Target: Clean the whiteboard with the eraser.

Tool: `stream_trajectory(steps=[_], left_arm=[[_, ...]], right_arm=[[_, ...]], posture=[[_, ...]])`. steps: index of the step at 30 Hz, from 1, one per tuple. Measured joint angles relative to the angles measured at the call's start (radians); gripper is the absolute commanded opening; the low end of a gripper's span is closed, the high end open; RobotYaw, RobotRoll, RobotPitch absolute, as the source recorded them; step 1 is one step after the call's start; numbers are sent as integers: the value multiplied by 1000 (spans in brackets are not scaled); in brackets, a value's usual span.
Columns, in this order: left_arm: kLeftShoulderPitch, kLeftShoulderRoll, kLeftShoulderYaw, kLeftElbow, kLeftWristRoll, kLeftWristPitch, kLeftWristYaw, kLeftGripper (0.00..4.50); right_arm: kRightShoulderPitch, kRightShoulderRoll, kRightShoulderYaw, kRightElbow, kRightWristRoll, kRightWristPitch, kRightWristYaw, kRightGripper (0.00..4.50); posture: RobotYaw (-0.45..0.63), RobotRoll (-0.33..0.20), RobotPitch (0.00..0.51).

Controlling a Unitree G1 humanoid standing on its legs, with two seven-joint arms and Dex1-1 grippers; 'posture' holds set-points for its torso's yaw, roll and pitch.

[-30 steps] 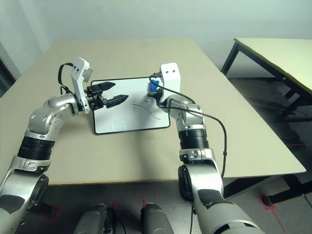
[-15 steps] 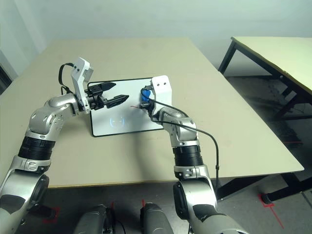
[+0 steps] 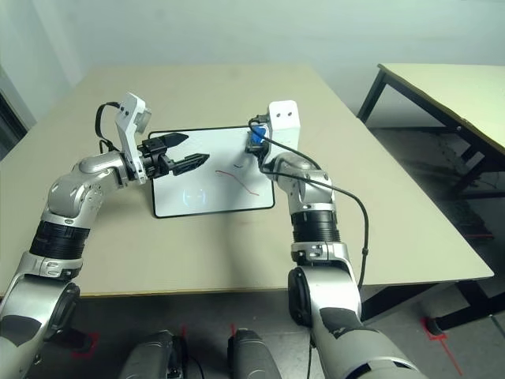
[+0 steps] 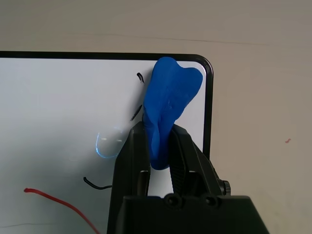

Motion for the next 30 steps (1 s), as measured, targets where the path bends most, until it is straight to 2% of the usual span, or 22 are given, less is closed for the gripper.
stream_trajectory(steps=[3, 9, 13, 17, 26, 30], left_arm=[[0, 0, 0, 0, 0, 0, 0, 4500], [-3, -1, 0, 0, -4, 0, 0, 4500], [-3, -1, 0, 0, -6, 0, 0, 4500], [-3, -1, 0, 0, -7, 0, 0, 4500], [-3, 0, 0, 0, -8, 0, 0, 4500], [-3, 3, 0, 0, -8, 0, 0, 4500]], right_arm=[[13, 16, 10, -34, 2, 12, 5, 563], [120, 73, 54, -192, 4, 75, 9, 546], [134, 82, 64, -211, 4, 93, 9, 546], [121, 79, 59, -183, 4, 83, 9, 546], [-23, 28, -2, -5, 4, -25, -4, 545], [-29, 35, -1, 25, 4, -46, -3, 545]], posture=[[-93, 0, 23], [-93, 0, 24], [-92, 0, 24], [-90, 0, 24], [-79, 0, 19], [-75, 0, 18]])
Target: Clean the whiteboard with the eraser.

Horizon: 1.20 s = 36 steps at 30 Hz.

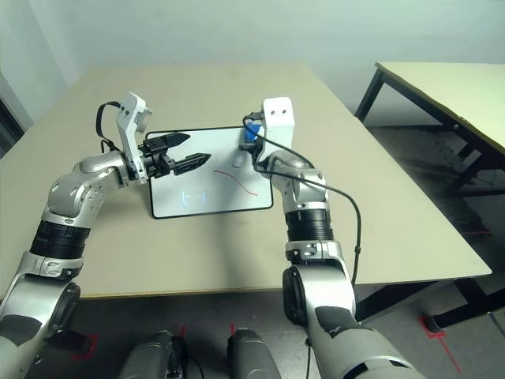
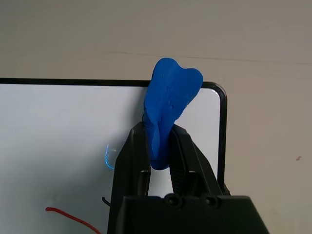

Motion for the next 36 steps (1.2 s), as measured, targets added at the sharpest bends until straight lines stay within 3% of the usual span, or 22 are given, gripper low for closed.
stream_trajectory(steps=[17, 29, 36], left_arm=[[0, 4, 0, -8, -1, 5, 1, 4500], [0, 4, 0, -8, -1, 5, 0, 4500], [0, -1, -1, -8, -1, 5, -2, 4500]], right_arm=[[116, 85, 46, -151, 1, 63, -2, 545], [45, 14, -26, -9, 1, -29, -40, 545], [43, 21, -21, -8, 4, -33, -36, 545]], posture=[[-75, 0, 19], [-90, 0, 7], [-90, 0, 7]])
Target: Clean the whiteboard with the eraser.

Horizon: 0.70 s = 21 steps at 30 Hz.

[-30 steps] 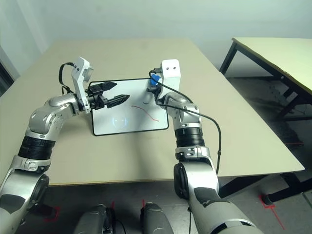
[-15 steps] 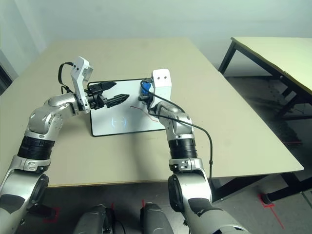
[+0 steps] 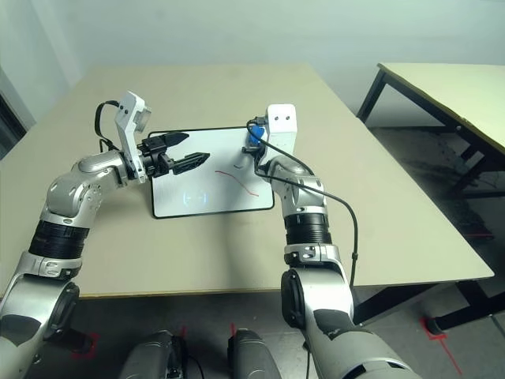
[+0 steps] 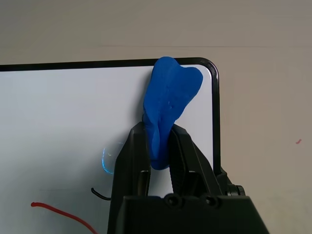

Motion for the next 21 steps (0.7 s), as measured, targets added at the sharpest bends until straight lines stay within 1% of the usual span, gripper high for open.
stream_trajectory(steps=[5, 11, 14, 17, 21], left_arm=[[0, -6, -1, 0, 0, 0, -1, 4500], [0, -6, -1, 0, 0, 0, -1, 4500], [0, -6, -1, 0, 0, 0, -1, 4500], [0, -4, -1, -1, 0, 1, -1, 4500], [0, 1, -1, -1, 0, 6, -1, 4500]], right_arm=[[35, 36, 38, -69, 1, 41, 17, 545], [70, 55, 65, -128, 1, 84, 20, 545], [114, 58, 79, -175, 1, 106, 27, 545], [182, 48, 89, -229, 1, 129, 35, 545], [235, 36, 95, -274, 1, 167, 38, 544]], posture=[[-87, 0, 8], [-84, 0, 16], [-87, 0, 20], [-91, 0, 24], [-101, 0, 31]])
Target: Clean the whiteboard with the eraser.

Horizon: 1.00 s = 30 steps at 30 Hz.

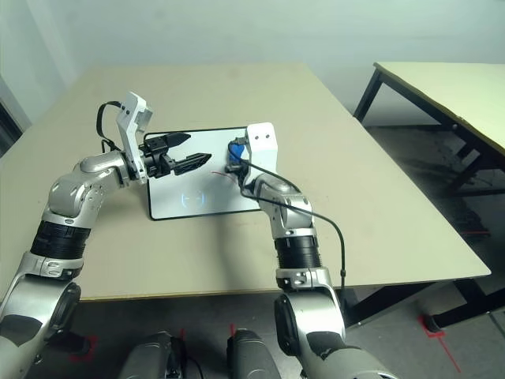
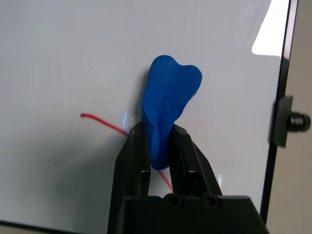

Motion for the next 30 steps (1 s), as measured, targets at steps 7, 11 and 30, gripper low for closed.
stream_trajectory(steps=[7, 11, 30], left_arm=[[0, 15, 0, 5, 1, 8, -7, 4500], [0, 31, 0, 10, 3, 10, -6, 4500], [74, 268, -1, 41, 62, 26, -113, 4500]], right_arm=[[9, 21, 19, -12, 0, 53, -2, 539], [12, 40, 40, -12, 0, 65, 0, 536], [-4, 56, 55, -25, -7, 30, -10, 536]], posture=[[-100, 0, 37], [-90, 0, 42], [-89, 0, 174]])
